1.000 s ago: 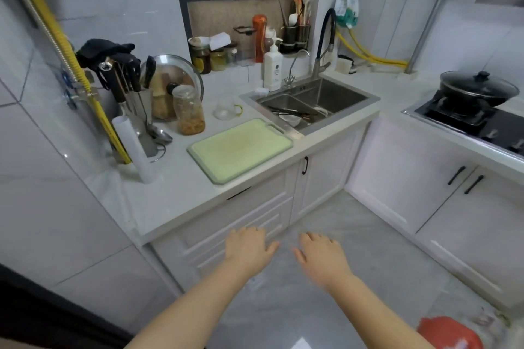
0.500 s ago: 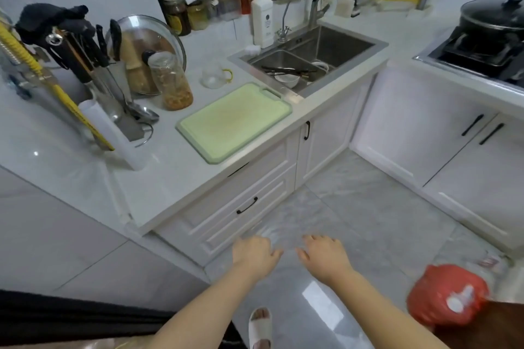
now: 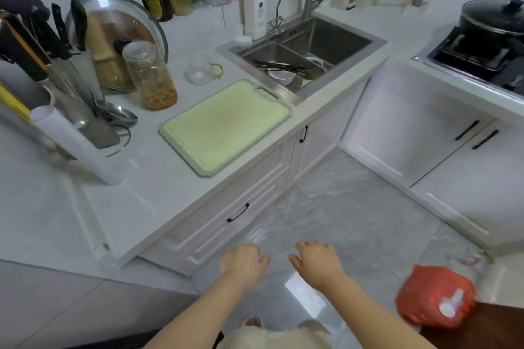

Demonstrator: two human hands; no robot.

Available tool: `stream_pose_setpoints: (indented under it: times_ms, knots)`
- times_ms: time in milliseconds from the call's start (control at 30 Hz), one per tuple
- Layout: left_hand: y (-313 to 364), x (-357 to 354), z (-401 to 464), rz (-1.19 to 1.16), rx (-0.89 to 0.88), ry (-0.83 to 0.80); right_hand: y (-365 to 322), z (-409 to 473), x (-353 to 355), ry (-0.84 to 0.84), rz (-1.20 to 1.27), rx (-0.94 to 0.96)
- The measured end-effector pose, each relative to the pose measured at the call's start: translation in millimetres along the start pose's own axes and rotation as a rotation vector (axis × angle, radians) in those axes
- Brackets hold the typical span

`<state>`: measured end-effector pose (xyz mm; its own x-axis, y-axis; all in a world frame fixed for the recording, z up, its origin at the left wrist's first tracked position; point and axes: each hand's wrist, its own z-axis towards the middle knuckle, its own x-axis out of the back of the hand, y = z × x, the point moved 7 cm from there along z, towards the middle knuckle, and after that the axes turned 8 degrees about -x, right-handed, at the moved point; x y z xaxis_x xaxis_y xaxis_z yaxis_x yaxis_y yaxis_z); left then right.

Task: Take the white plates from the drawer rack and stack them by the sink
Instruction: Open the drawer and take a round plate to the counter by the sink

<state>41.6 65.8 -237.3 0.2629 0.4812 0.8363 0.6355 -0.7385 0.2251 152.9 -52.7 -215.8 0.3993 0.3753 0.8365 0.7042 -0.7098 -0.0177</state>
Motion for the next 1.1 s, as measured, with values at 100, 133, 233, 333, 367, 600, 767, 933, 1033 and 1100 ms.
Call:
stream_pose_setpoints:
  times_ms: [100, 133, 233, 333, 367, 600, 767, 933, 1033, 1100]
  knots:
    - [-6, 4, 7, -0.008, 0.023, -0.009, -5, 12, 9, -0.002, -0.011, 0.024]
    - [-7, 5, 10, -0.009, 0.034, -0.009, -7, 17, 13, 0.000, -0.012, 0.033]
    - [-11, 10, 22, -0.032, 0.078, 0.013, -9, 37, 26, -0.002, -0.041, 0.064]
    - [-11, 17, 40, -0.073, 0.146, 0.030, -9, 63, 39, 0.001, -0.066, 0.118]
    - [-10, 20, 45, -0.088, 0.171, 0.031, -10, 71, 43, -0.008, -0.067, 0.141]
    - [6, 45, 78, -0.115, 0.303, 0.102, -6, 126, 74, -0.015, -0.128, 0.322]
    - [13, 54, 92, -0.139, 0.366, 0.145, -7, 164, 82, -0.038, -0.144, 0.394]
    - [7, 62, 105, -0.211, 0.410, 0.157, -18, 188, 87, -0.038, -0.151, 0.453]
    - [-1, 65, 112, -0.279, 0.433, 0.179, -26, 200, 85, -0.042, -0.153, 0.506]
    - [-8, 64, 118, -0.307, 0.426, 0.186, -32, 207, 84, -0.038, -0.169, 0.536]
